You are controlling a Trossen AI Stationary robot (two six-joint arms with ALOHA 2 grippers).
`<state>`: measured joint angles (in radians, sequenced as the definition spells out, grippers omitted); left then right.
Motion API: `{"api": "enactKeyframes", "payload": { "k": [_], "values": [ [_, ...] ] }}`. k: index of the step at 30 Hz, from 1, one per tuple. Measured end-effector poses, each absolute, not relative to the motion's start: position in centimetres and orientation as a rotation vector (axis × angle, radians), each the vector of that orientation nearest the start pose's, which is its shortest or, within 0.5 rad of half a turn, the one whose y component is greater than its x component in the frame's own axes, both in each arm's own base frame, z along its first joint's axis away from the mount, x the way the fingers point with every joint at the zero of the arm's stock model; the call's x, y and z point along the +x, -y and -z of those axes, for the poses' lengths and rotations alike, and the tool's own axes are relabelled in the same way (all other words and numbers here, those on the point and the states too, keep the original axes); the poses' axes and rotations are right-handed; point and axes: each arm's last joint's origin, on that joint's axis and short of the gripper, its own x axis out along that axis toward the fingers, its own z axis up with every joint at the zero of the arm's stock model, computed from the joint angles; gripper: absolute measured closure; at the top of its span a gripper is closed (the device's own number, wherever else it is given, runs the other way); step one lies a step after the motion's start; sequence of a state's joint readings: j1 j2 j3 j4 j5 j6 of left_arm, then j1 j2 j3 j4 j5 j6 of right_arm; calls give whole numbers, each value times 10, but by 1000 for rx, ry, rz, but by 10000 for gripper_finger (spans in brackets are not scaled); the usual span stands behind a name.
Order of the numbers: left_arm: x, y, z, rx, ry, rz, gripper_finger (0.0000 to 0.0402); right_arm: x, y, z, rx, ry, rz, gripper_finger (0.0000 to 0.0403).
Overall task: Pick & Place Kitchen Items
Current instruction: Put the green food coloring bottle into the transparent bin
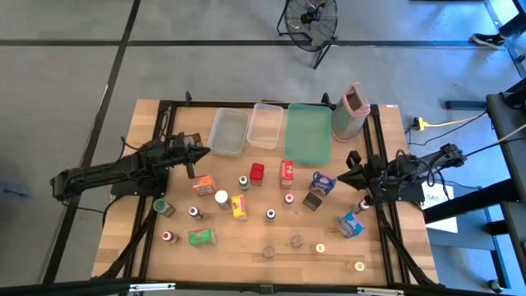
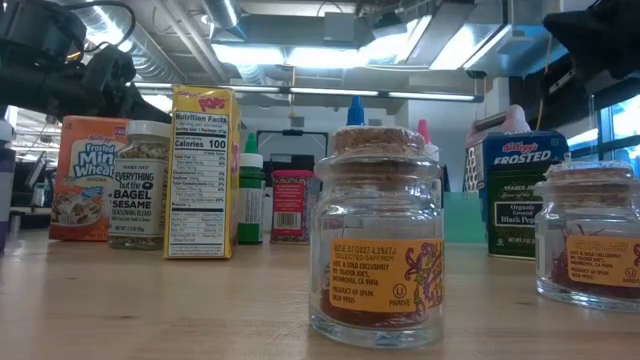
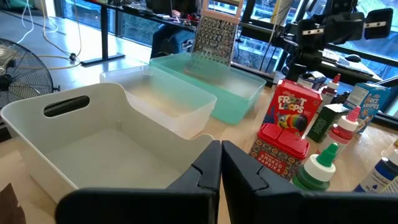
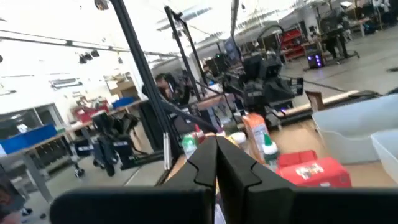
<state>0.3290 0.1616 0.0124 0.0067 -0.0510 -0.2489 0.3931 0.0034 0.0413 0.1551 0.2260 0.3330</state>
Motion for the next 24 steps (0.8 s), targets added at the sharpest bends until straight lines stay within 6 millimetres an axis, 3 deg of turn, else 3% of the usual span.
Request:
{"api": "enactKeyframes", "payload": {
  "k": [12,24],
  "values": [
    [100,-36,-155,-265,-94,-396,396,88,-28,-193,381,172,-143,394],
    [100,-36,-155,-265,-94,-396,396,82,-21,-213,550,397,-54,394]
  ]
}}
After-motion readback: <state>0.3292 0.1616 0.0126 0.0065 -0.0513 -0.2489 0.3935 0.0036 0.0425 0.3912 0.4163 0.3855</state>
